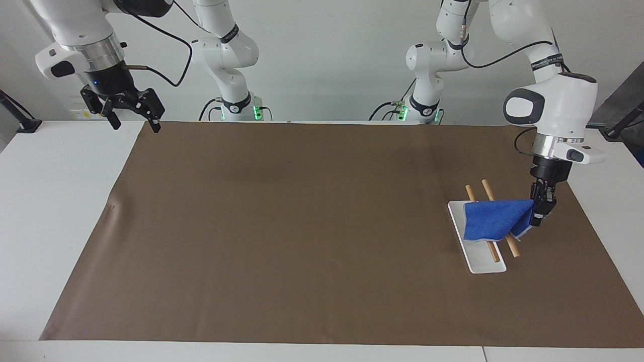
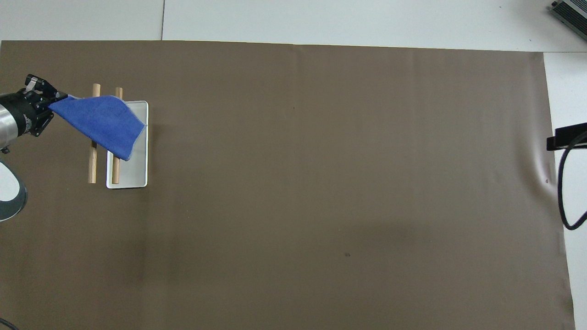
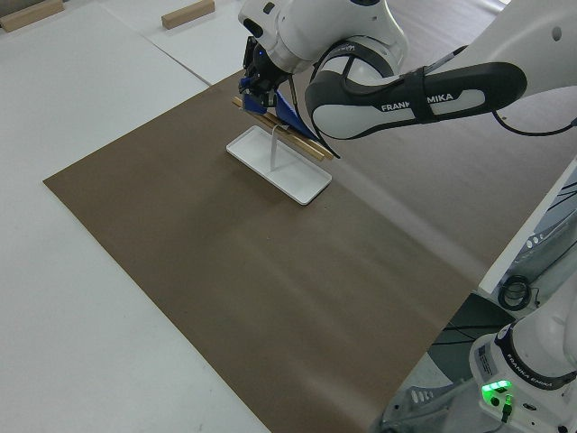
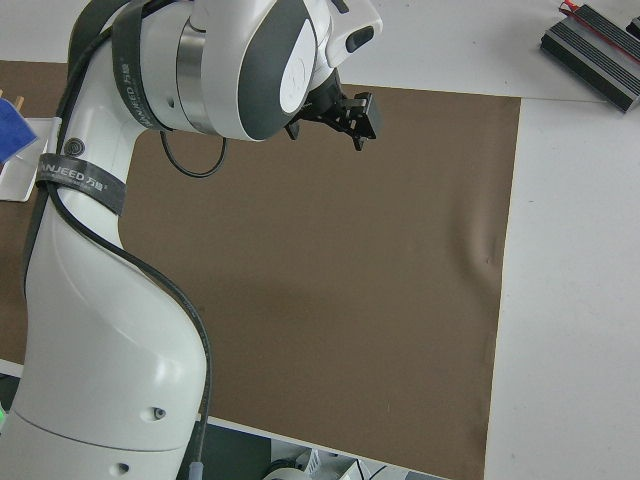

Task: Right arm passes towel to left arm to hang
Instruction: 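Lower the towel over the dowels and open the left gripper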

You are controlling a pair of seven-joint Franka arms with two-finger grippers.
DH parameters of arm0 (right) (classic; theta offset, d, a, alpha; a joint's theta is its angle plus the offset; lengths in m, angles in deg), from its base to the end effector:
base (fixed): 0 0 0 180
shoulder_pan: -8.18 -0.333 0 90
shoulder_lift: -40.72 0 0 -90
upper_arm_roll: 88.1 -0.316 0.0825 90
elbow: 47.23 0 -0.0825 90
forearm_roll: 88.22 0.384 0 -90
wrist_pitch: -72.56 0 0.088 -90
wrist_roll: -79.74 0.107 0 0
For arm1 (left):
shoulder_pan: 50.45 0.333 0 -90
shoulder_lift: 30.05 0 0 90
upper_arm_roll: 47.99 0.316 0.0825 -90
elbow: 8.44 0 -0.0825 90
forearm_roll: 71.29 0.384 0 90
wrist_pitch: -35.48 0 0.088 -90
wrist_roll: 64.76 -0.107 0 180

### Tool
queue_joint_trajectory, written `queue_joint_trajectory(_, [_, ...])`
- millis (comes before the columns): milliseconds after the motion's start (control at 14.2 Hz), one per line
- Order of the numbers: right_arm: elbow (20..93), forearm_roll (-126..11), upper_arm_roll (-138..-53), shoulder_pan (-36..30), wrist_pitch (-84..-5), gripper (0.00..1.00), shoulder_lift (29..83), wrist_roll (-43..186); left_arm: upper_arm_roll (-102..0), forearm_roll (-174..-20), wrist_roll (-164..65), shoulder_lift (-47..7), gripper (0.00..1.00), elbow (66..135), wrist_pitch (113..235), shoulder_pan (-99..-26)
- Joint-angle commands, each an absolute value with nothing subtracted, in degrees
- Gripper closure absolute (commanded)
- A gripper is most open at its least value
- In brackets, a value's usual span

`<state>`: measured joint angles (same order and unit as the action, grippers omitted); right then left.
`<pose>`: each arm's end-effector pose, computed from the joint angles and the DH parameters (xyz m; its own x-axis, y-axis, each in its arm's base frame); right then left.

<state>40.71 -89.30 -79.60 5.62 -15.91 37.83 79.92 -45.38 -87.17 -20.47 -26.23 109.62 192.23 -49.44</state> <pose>0.5330 -0.0599 0.6662 0.9925 -0.1072 0.0591 -0.1080 -0.9941 0.0111 0.6038 0.0483 0.4714 0.4185 0.8790 0.2283 0.6945 -0.4718 0.5432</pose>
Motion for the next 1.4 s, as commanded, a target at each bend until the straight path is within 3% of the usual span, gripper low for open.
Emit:
queue_joint_trajectory(0, [47.0, -88.9, -80.0, 6.1, -16.6, 0.0, 34.4, 81.0, -44.4, -87.6, -24.5, -25.9, 1.0, 108.8, 192.0, -49.4])
queue_joint_trajectory(281, [44.8, -90.6, -80.1, 5.5, -16.5, 0.0, 36.2, 80.9, -43.5, -87.5, -26.0, -26.4, 1.0, 110.1, 191.9, -48.9])
queue_joint_trajectory(842, [47.4, -89.5, -80.4, 5.4, -16.9, 0.0, 35.0, 82.1, -42.0, -87.5, -29.2, -27.6, 1.0, 114.1, 191.7, -48.8])
queue_joint_trajectory(912, [47.5, -89.4, -80.4, 5.4, -16.7, 0.0, 35.0, 82.2, -42.0, -87.5, -29.2, -27.7, 0.89, 114.3, 191.4, -48.8])
queue_joint_trajectory(1053, [47.8, -89.4, -80.4, 5.4, -16.6, 0.0, 34.8, 82.3, -41.7, -87.5, -29.1, -27.7, 0.36, 114.3, 191.2, -48.8])
queue_joint_trajectory(1123, [47.9, -89.4, -80.4, 5.4, -16.5, 0.0, 34.7, 82.5, -41.7, -87.5, -29.1, -27.7, 0.2, 114.3, 191.1, -48.8])
queue_joint_trajectory(1193, [47.9, -89.4, -80.4, 5.4, -16.5, 0.0, 34.7, 82.4, -41.5, -87.5, -29.1, -27.7, 0.1, 114.2, 190.6, -48.7])
queue_joint_trajectory(1333, [47.8, -89.4, -80.4, 5.5, -16.3, 0.0, 34.7, 82.2, -40.6, -87.5, -29.2, -27.7, 0.07, 113.7, 188.5, -48.7])
